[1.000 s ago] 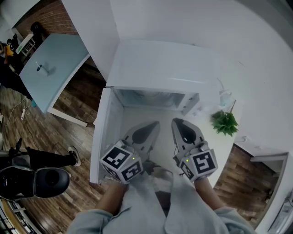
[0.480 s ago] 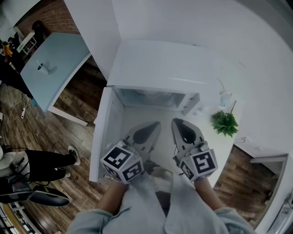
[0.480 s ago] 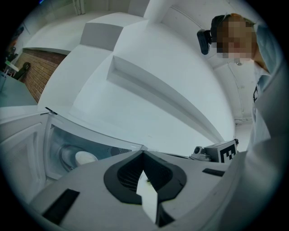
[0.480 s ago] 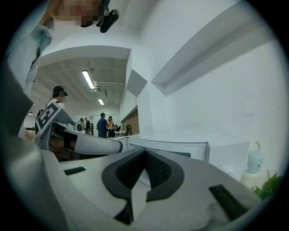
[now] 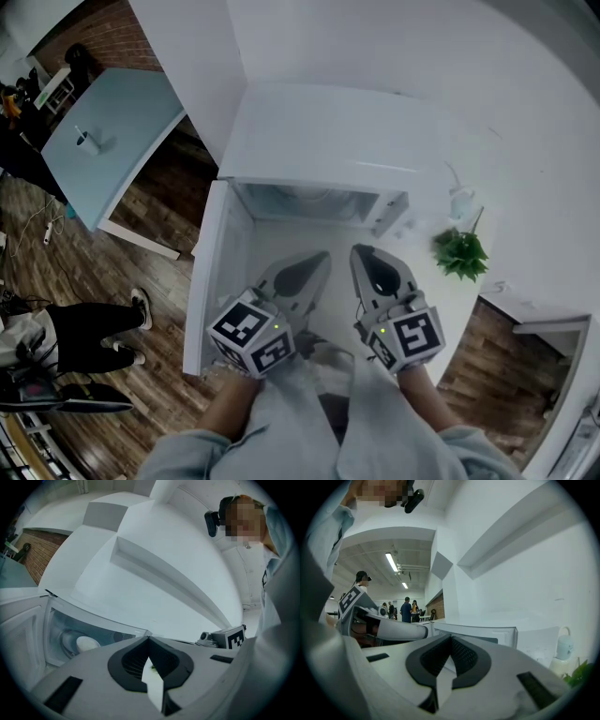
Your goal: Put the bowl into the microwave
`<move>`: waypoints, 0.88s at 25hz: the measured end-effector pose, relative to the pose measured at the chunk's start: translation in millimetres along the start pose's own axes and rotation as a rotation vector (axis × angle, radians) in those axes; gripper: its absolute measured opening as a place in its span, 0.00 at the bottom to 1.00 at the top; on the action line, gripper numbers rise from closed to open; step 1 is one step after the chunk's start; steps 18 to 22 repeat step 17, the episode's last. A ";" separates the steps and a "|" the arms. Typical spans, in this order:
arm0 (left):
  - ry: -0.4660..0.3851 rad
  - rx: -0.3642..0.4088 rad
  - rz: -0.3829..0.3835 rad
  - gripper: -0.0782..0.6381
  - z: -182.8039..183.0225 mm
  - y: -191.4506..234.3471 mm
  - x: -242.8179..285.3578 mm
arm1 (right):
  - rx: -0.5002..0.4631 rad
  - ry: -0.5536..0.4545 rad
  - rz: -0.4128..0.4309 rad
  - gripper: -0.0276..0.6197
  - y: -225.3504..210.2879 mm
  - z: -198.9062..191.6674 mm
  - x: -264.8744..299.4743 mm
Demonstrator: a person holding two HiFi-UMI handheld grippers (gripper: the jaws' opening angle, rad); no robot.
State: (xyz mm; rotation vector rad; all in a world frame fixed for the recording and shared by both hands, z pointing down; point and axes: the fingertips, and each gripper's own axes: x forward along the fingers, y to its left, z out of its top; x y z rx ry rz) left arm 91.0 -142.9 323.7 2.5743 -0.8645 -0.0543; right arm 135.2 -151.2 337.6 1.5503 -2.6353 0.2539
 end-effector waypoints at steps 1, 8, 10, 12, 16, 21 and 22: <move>0.000 -0.001 -0.002 0.11 -0.7 0.1 0.2 | 0.001 0.002 0.000 0.05 0.2 -0.2 0.2; 0.000 -0.004 -0.001 0.11 -2.6 3.8 -0.8 | 0.000 0.008 0.011 0.05 2.1 -2.2 5.7; -0.003 -0.009 0.005 0.11 -2.3 6.0 -2.1 | 0.000 0.013 0.019 0.04 5.1 -2.0 7.4; -0.006 -0.016 0.010 0.11 -1.4 7.5 -2.6 | 0.000 0.013 0.025 0.05 7.1 -1.7 8.9; -0.005 -0.024 0.014 0.11 -0.9 8.9 -1.2 | -0.002 0.002 0.029 0.05 6.9 -1.7 11.0; -0.005 -0.025 0.015 0.11 -1.0 9.2 -0.8 | -0.002 0.001 0.030 0.05 6.6 -2.0 11.5; -0.005 -0.025 0.015 0.11 -1.0 9.2 -0.8 | -0.002 0.001 0.030 0.05 6.6 -2.0 11.5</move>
